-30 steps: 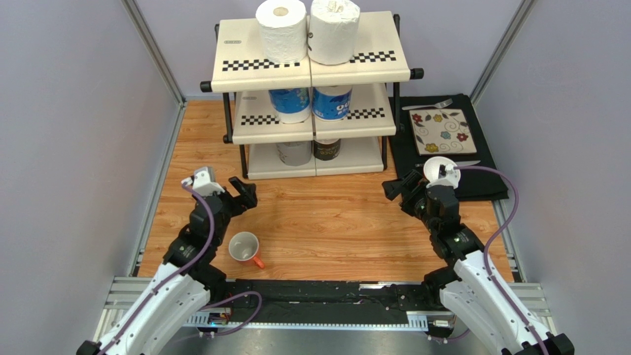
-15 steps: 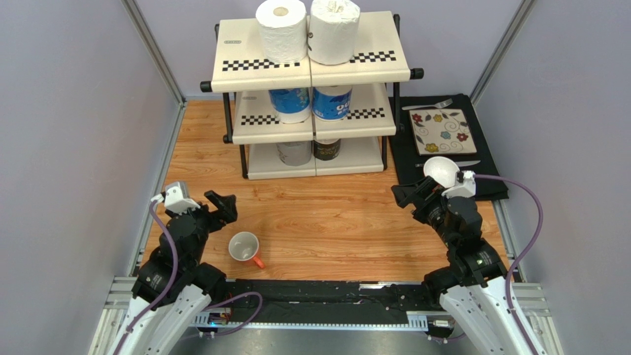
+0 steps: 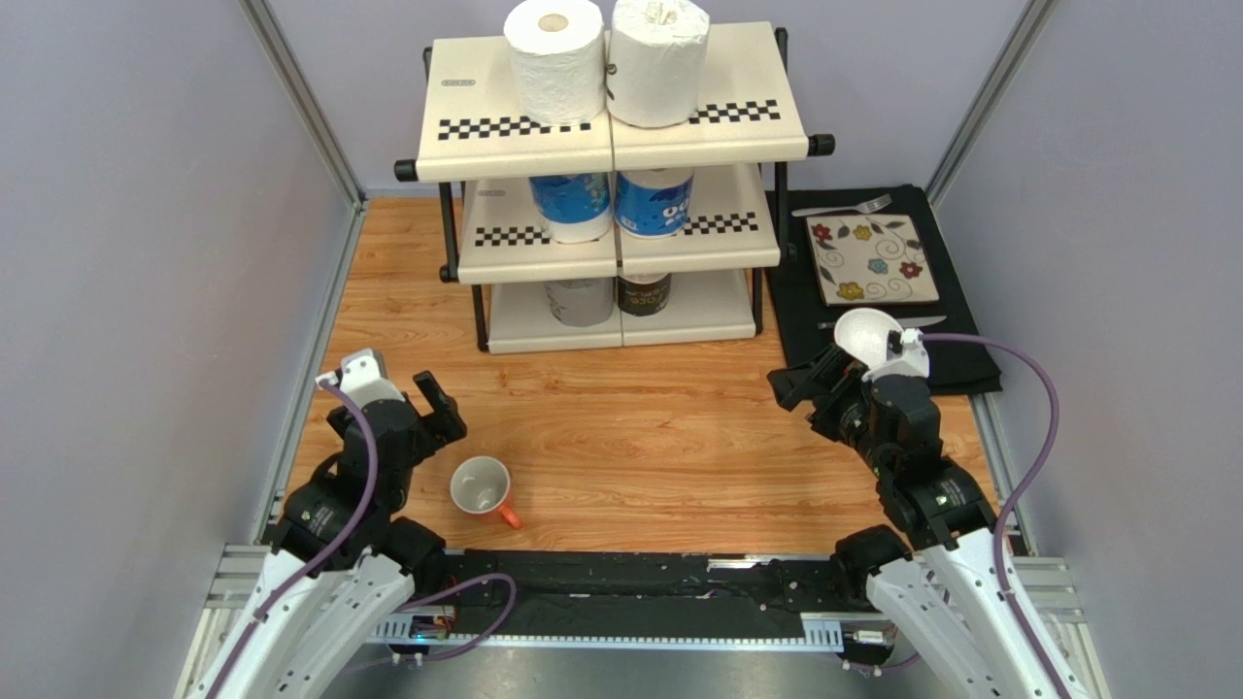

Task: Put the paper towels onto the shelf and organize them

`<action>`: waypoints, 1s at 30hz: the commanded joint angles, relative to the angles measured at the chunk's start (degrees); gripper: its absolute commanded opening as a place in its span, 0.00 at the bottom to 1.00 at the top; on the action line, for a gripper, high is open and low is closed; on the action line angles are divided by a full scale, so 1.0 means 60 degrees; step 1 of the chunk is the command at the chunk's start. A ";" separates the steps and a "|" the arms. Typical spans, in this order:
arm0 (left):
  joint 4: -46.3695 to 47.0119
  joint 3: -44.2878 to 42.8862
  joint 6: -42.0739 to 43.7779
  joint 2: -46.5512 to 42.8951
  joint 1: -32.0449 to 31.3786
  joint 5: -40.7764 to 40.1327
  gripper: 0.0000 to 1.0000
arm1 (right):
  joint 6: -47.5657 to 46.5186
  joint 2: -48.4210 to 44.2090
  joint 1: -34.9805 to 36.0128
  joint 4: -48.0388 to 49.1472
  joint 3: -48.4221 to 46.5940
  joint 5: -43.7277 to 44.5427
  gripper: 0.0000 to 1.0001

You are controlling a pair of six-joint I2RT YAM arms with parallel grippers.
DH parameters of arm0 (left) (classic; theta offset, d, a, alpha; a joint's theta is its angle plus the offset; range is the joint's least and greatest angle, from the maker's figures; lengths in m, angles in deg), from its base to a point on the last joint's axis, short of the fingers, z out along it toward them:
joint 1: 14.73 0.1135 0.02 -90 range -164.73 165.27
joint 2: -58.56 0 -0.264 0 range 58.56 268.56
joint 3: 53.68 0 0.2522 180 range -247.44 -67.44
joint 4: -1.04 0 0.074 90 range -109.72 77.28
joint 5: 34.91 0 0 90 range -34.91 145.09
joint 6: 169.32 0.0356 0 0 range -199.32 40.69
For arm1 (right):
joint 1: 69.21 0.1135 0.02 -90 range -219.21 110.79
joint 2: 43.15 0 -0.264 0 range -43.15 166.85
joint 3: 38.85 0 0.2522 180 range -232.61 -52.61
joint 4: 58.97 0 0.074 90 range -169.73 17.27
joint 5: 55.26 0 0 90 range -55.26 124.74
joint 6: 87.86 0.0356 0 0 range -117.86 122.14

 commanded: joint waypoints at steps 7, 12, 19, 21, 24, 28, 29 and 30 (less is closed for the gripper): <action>0.0778 -0.0265 0.1002 0.0752 -0.0019 -0.0661 0.99 | -0.0018 0.1346 -0.0017 0.1360 -0.0310 0.0152 0.99; 0.1715 0.0423 0.1838 0.0825 -0.0019 -0.0820 0.99 | 0.0084 0.2020 -0.0017 0.1873 -0.0456 0.0371 0.99; 0.2361 0.1112 0.2292 0.1059 -0.0019 -0.0763 0.99 | 0.0113 0.2827 -0.0017 0.2166 -0.0721 0.0592 0.99; 0.2463 0.1332 0.2380 0.1074 -0.0019 -0.0704 0.99 | 0.0187 0.2988 -0.0017 0.2254 -0.0721 0.0592 0.99; 0.2552 0.1610 0.2424 0.1045 -0.0019 -0.0660 0.99 | 0.0275 0.3120 -0.0017 0.2342 -0.0692 0.0533 0.99; 0.2698 0.1976 0.2469 0.0972 -0.0019 -0.0441 0.99 | 0.0304 0.3208 -0.0017 0.2371 -0.0677 0.0533 0.99; 0.2742 0.2093 0.2439 0.0914 -0.0019 -0.0339 0.99 | 0.0318 0.3208 -0.0003 0.2357 -0.0677 0.0504 0.99; 0.2786 0.2123 0.2410 0.0884 -0.0019 -0.0294 0.99 | 0.0304 0.3208 -0.0017 0.2342 -0.0677 0.0504 0.98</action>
